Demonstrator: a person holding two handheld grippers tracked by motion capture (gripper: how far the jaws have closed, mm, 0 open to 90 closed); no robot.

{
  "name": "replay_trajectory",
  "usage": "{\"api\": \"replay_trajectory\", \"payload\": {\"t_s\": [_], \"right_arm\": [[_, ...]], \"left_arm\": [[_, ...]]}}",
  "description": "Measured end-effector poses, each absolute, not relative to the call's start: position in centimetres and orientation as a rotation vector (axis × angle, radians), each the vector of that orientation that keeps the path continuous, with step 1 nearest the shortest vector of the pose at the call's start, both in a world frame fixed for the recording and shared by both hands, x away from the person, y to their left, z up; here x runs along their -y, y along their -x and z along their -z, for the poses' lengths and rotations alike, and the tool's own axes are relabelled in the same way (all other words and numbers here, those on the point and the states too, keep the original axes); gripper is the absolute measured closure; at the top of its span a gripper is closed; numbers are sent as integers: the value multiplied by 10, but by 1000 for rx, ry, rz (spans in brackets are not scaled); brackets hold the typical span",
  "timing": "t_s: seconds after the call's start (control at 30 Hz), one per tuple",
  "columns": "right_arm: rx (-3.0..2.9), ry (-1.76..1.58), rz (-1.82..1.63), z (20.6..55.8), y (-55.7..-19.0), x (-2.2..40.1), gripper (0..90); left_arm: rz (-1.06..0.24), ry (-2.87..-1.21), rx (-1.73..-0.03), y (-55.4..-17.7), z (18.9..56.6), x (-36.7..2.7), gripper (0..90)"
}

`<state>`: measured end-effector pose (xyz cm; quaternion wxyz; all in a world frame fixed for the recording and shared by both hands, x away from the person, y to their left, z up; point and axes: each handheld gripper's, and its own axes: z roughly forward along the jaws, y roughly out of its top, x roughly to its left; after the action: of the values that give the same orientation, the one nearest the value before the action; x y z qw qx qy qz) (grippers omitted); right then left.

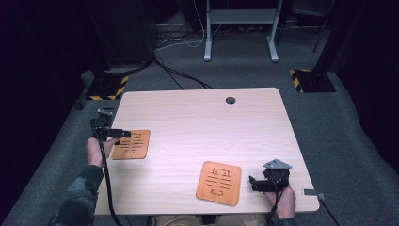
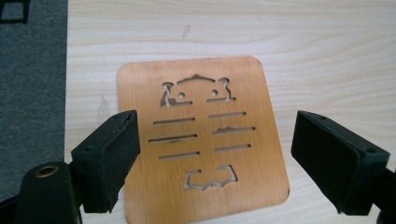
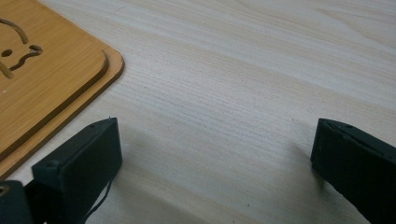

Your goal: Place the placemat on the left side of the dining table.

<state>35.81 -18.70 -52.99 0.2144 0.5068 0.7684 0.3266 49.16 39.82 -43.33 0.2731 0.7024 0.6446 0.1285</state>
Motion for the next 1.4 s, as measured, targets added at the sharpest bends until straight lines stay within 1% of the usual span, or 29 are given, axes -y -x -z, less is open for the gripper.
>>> {"api": "replay_trajectory", "payload": {"t_s": [0.03,0.2,0.43,0.77,0.93,1.13,1.4], "right_arm": [[-2131,-1406,-906,530,-358,187,9],[-2131,-1406,-906,530,-358,187,9],[-2131,-1406,-906,530,-358,187,9],[-2131,-1406,-906,530,-358,187,9],[-2131,-1406,-906,530,-358,187,9],[-2131,-1407,-906,530,-358,187,9],[-2130,-1405,-903,530,-358,187,9]], "left_arm": [[-337,-1890,-1724,-489,434,-397,150],[-374,-1907,-1665,-470,435,-392,147],[-448,-1911,-1593,-436,440,-387,142],[-529,-1908,-1539,-397,452,-381,127],[-590,-1914,-1527,-375,467,-376,122],[-593,-1918,-1542,-354,495,-372,112],[-626,-1892,-1535,-341,522,-368,102]]}}
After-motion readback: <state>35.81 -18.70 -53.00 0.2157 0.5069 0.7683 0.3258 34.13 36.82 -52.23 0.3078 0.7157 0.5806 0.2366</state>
